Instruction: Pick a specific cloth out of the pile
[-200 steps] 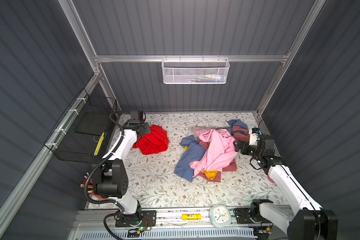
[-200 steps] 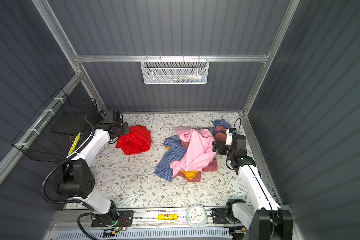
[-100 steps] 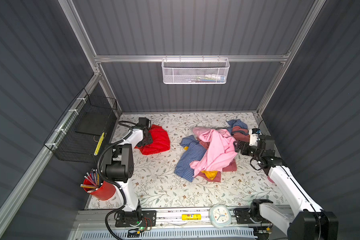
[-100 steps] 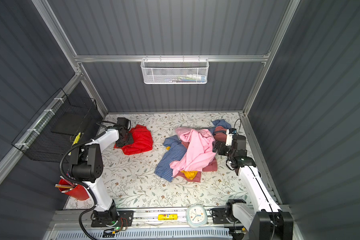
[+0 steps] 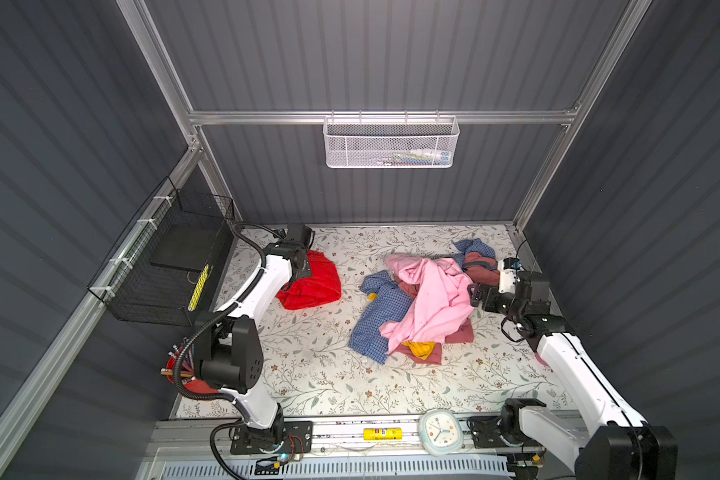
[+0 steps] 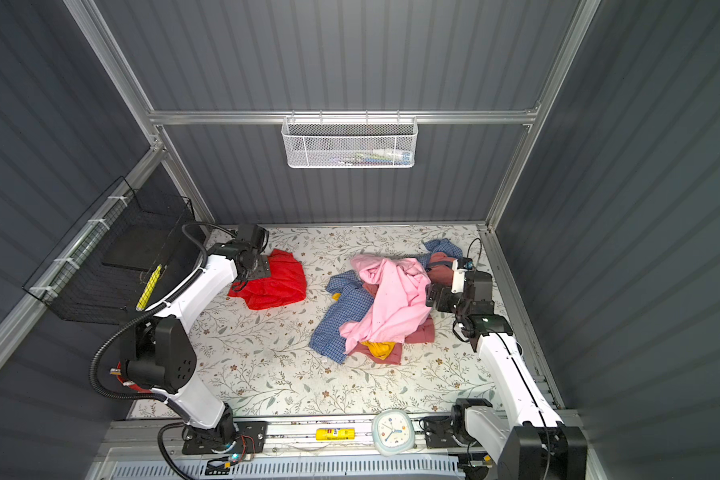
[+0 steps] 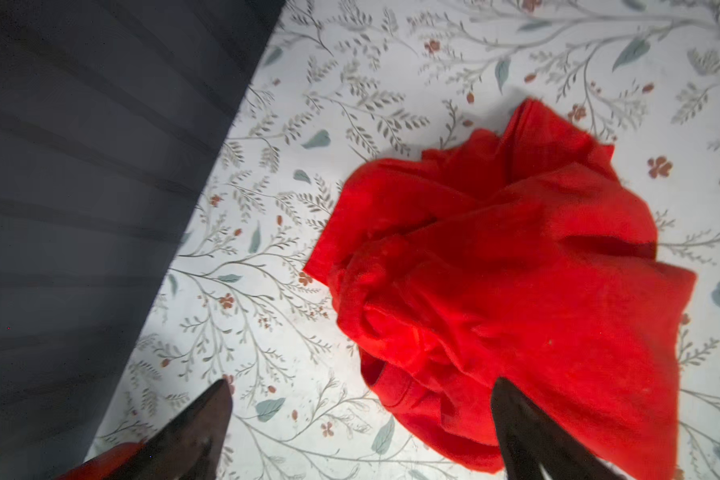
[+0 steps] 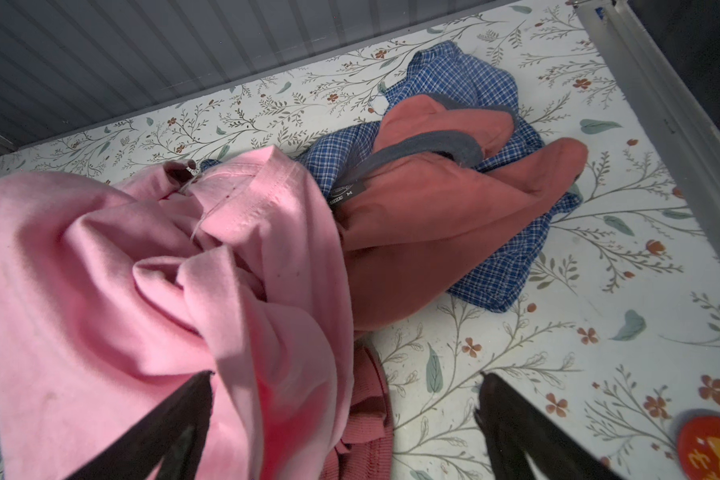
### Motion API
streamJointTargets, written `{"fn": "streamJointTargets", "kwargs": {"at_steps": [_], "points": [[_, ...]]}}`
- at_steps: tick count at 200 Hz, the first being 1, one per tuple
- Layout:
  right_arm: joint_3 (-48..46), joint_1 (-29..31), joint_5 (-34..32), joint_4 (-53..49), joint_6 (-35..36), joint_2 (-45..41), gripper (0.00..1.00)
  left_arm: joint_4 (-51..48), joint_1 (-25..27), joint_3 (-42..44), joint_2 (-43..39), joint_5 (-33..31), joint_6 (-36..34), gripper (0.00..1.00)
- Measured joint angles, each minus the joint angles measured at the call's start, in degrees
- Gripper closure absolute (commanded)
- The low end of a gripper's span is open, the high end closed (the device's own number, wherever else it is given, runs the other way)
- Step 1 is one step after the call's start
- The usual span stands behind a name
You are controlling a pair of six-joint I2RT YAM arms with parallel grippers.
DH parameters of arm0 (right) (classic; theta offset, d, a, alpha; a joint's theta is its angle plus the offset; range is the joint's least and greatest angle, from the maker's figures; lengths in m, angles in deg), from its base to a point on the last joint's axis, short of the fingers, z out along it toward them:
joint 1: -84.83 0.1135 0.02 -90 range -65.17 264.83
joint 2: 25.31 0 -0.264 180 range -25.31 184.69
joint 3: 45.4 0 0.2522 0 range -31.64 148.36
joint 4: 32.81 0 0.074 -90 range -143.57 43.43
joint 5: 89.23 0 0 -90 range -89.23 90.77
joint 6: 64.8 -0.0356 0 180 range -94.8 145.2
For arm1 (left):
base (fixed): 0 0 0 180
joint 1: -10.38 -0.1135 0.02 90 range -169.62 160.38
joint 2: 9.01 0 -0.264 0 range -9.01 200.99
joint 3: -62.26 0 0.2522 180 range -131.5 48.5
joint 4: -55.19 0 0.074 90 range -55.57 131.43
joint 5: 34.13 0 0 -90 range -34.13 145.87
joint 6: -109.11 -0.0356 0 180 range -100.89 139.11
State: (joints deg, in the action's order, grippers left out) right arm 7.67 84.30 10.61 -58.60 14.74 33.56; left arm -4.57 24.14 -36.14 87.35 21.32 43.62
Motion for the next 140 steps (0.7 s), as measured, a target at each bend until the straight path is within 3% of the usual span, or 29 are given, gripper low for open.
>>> {"fn": "streamJointTargets", "kwargs": {"at_steps": [26,53,91,140], "points": [[0.02,0.0,-0.02,-0.02,0.37,0.46,0.01,-0.04,2.12,-1.79,-1.03,-2.38,-1.22,0.01],[0.02,0.0,-0.02,-0.04,0.44,1.36,0.01,2.58,3.78,-2.64,-0.09,2.95,-6.25,0.0],[0.13,0.0,-0.02,-0.42,0.46,1.49,0.01,1.29,5.07,-11.76,10.78,10.84,-12.81,0.0],[0.59,0.0,-0.09,-2.38,0.87,1.51,0.01,-3.23,5.33,-12.61,20.72,16.46,-14.8,0.0]]}}
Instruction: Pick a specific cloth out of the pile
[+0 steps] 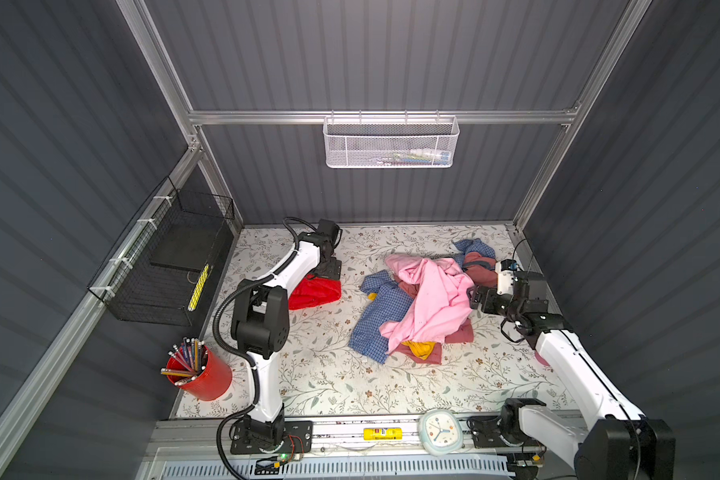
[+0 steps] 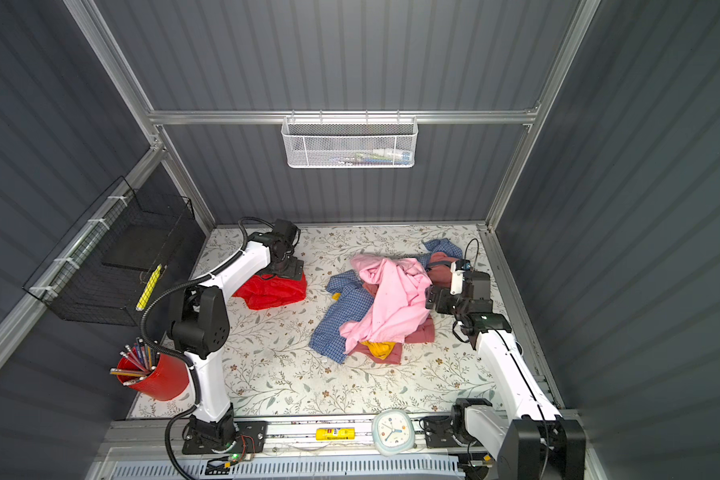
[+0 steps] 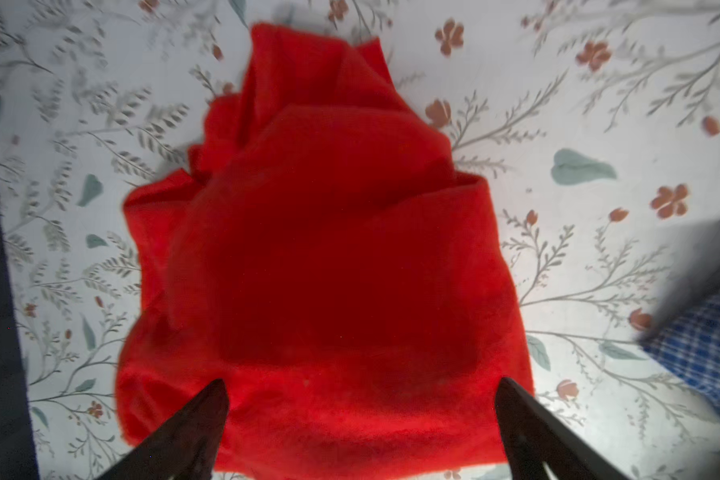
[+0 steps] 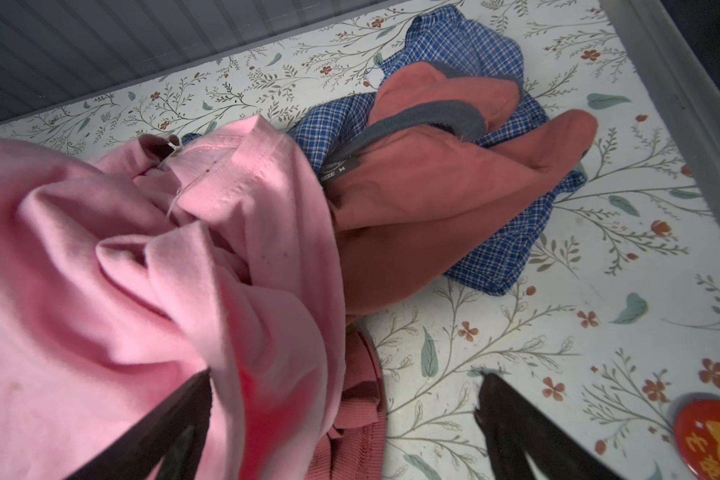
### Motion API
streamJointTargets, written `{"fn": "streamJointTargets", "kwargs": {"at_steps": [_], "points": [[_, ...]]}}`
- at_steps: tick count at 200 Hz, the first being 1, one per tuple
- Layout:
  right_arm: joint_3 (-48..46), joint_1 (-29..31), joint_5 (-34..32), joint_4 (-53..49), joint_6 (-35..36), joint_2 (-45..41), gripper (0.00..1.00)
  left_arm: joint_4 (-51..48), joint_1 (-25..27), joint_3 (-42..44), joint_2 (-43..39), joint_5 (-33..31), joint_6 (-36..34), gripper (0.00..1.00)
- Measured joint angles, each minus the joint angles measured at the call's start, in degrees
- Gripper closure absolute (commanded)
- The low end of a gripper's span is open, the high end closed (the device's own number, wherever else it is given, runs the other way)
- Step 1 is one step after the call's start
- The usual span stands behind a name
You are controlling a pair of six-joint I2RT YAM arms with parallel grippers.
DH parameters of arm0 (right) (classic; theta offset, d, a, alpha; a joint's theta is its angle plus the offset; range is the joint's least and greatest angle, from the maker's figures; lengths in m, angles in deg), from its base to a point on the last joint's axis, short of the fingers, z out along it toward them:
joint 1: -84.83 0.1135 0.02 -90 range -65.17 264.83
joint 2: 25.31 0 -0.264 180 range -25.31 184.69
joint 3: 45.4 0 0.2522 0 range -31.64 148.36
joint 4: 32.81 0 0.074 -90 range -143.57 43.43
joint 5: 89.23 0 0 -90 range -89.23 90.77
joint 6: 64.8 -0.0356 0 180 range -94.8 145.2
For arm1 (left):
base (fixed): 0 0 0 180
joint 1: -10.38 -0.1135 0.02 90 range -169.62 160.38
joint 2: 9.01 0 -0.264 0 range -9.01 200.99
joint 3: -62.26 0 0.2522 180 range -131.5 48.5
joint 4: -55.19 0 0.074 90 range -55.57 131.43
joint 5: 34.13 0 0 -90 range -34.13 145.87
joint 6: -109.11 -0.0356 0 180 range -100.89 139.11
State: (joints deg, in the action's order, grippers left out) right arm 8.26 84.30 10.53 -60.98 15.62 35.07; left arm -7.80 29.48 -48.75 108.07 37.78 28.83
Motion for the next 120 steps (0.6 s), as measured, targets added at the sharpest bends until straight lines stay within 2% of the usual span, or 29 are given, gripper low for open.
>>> {"fn": "streamJointTargets", "kwargs": {"at_steps": [73,99,120], "points": [[1.18,0.0,-0.35,-1.03,0.92,0.0,0.01,-2.1,-0.07,-2.38,8.07,1.88,2.38,0.02],[1.18,0.0,-1.01,-1.62,1.11,0.0,0.01,-2.25,-0.61,-3.85,9.49,3.85,3.23,0.14],[1.18,0.0,-1.25,-2.12,1.29,-0.02,0.01,-1.92,-1.22,-3.69,9.6,5.33,4.33,0.35]]}}
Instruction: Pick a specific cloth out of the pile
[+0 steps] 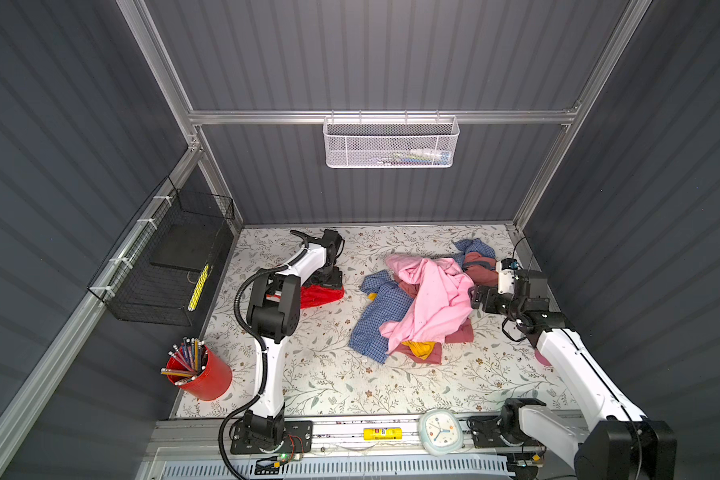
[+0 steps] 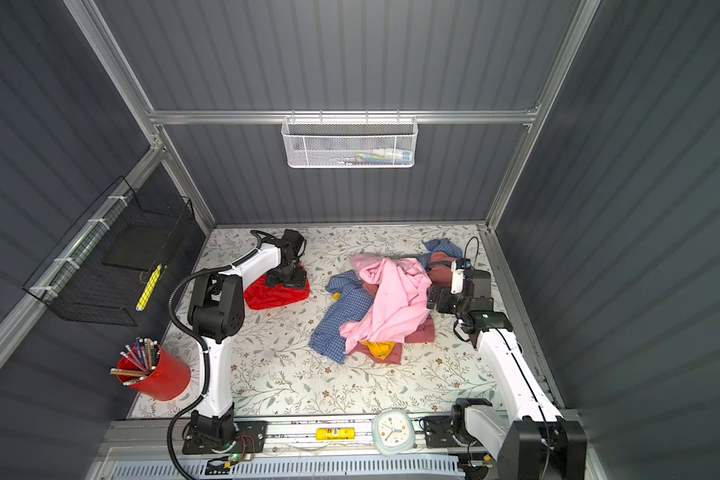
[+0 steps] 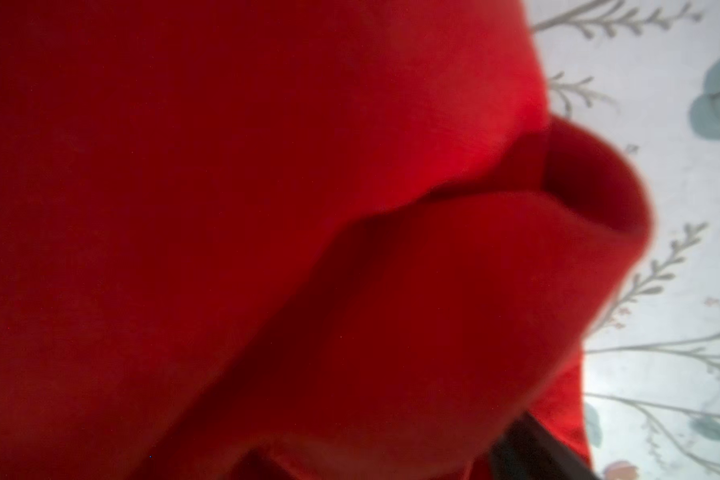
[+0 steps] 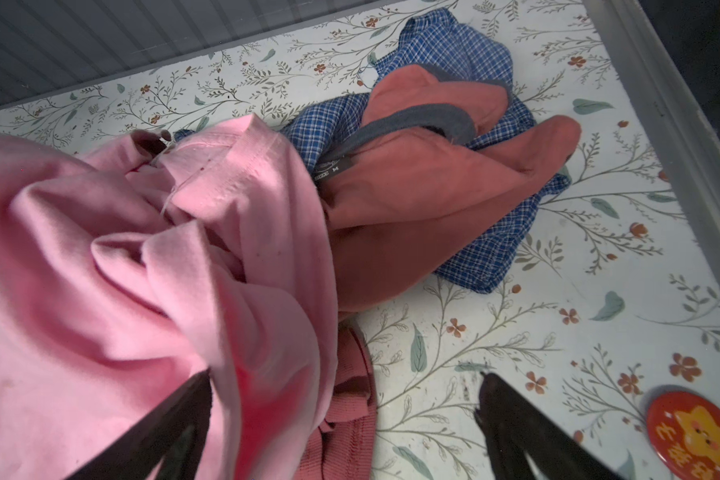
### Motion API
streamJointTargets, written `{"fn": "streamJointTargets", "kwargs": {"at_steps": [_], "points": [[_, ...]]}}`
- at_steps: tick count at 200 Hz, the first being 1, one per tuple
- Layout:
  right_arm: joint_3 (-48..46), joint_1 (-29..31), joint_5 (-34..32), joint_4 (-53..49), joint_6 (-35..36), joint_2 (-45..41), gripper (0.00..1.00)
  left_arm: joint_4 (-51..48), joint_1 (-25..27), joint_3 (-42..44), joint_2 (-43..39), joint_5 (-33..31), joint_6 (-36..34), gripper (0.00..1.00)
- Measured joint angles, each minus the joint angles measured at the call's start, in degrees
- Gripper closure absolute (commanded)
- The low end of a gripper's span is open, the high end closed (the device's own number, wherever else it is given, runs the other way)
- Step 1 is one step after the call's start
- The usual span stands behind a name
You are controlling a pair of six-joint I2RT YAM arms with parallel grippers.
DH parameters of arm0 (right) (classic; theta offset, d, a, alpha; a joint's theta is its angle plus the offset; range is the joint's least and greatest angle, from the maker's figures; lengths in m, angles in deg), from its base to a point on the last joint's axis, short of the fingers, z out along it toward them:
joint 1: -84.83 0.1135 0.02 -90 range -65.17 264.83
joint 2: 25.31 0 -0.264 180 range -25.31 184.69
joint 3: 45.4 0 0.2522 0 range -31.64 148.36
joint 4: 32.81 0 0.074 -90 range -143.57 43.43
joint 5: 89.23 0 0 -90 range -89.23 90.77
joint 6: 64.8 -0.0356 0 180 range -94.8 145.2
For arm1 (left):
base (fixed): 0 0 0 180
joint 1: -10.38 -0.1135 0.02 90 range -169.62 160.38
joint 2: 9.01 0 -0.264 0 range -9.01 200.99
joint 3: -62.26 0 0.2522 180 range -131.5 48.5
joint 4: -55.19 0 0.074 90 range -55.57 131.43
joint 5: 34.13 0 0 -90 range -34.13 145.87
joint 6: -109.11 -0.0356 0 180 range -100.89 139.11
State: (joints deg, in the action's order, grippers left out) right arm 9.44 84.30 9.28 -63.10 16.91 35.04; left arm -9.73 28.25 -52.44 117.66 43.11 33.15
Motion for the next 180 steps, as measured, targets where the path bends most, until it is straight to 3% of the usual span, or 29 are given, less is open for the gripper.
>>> {"fn": "streamJointTargets", "kwargs": {"at_steps": [53,106,180], "points": [[0.0,0.0,-0.28,-0.72,0.44,0.02,0.01,1.81,-2.29,1.86,-1.31,2.4,-0.94,1.0],[0.31,0.0,-0.9,-1.03,0.96,0.0,0.01,0.74,-2.47,-0.68,-0.24,0.72,-4.96,1.0],[1.07,0.0,-2.58,-1.03,1.03,-2.62,0.02,12.44,-2.51,3.63,-5.07,-8.33,-16.02,1.0]]}}
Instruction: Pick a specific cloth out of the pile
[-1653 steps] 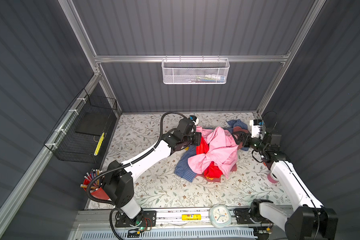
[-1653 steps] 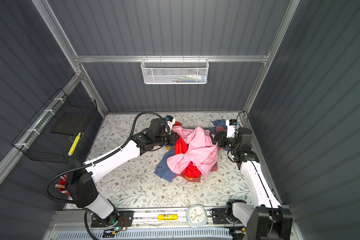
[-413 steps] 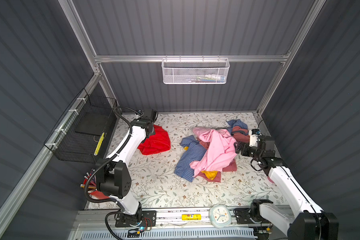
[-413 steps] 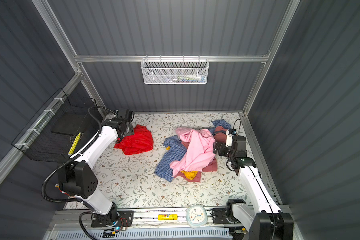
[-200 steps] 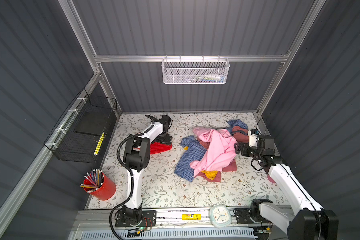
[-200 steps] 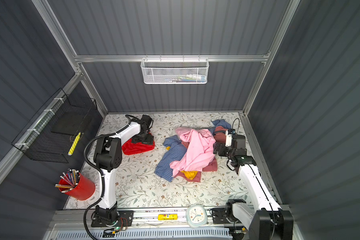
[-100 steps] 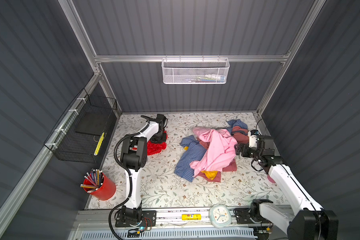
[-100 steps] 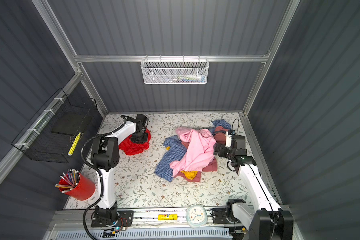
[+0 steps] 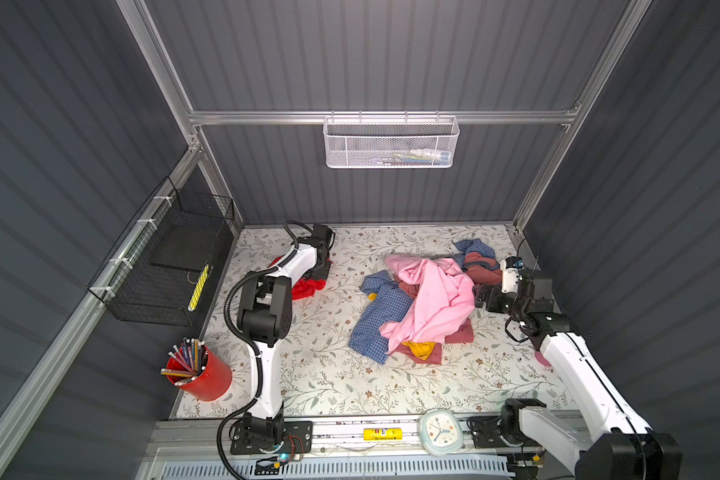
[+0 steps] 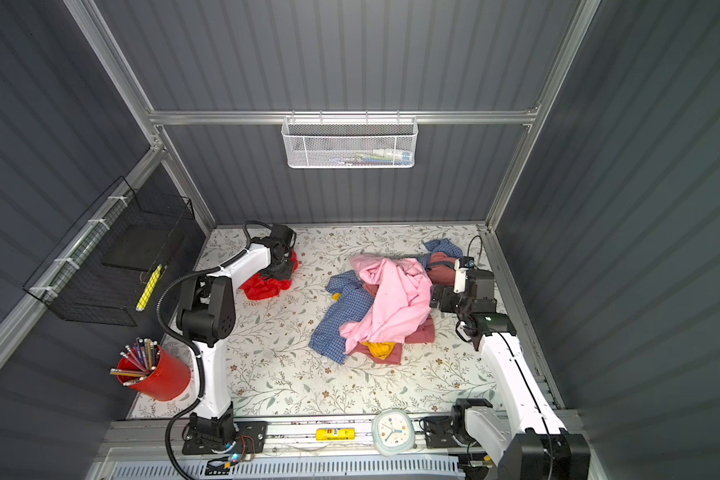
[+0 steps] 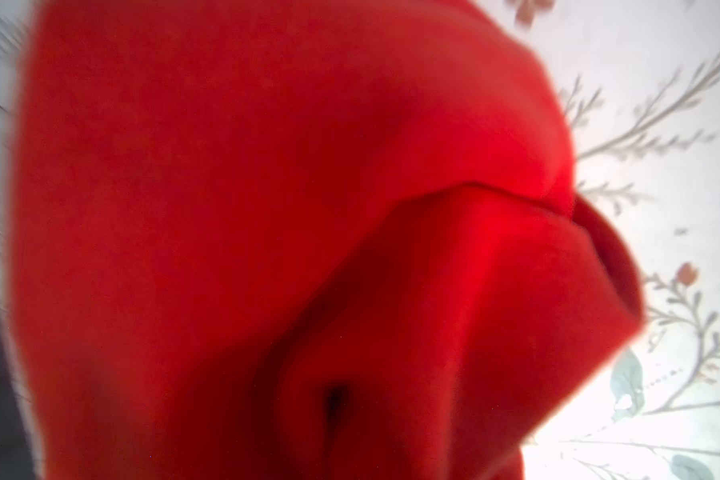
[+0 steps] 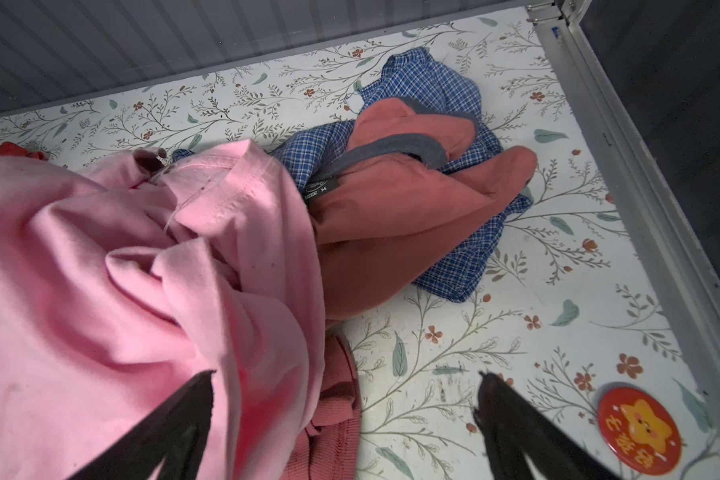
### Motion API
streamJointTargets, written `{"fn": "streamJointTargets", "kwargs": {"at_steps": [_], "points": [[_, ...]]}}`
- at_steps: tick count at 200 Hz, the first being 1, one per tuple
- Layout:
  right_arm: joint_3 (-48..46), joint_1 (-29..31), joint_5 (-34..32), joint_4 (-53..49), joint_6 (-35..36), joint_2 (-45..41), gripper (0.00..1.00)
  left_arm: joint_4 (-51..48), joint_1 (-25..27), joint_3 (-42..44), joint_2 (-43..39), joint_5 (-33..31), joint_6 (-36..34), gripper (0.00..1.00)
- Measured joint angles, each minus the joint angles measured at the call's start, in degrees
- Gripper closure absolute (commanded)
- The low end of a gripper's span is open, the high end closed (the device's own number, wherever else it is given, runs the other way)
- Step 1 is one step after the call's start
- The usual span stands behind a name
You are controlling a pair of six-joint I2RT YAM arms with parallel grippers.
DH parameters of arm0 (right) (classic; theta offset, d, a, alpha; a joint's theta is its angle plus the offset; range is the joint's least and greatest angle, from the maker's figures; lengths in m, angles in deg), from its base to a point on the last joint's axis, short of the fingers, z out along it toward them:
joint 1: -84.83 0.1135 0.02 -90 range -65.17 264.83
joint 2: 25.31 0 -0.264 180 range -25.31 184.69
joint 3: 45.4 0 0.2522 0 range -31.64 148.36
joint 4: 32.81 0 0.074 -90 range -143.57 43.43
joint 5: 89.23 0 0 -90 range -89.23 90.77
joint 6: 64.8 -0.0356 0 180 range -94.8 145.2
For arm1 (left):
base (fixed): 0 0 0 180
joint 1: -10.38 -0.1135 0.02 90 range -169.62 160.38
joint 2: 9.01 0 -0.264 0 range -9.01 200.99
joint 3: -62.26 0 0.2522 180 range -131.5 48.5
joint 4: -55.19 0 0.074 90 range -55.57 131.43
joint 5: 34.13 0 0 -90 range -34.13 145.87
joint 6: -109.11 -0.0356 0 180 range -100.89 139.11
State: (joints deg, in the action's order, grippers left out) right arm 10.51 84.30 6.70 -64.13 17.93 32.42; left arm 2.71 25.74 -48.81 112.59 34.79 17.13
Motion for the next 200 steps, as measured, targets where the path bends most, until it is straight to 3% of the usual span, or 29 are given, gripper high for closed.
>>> {"fn": "streamJointTargets", "kwargs": {"at_steps": [96,175,200], "points": [[3.28,0.13,-0.92,-1.92,-0.17,0.37,0.03,7.87,-0.74,-7.61,7.52,-0.2,-18.64,1.0],[4.74,0.74,-1.66,-3.65,-0.37,2.19,0.03,11.63,-1.22,-5.81,9.99,-1.22,-22.27,1.0],[4.9,0.76,-1.64,-3.72,-0.42,3.08,0.03,12.15,-1.75,-5.03,9.42,-0.59,-21.97,0.79]]}}
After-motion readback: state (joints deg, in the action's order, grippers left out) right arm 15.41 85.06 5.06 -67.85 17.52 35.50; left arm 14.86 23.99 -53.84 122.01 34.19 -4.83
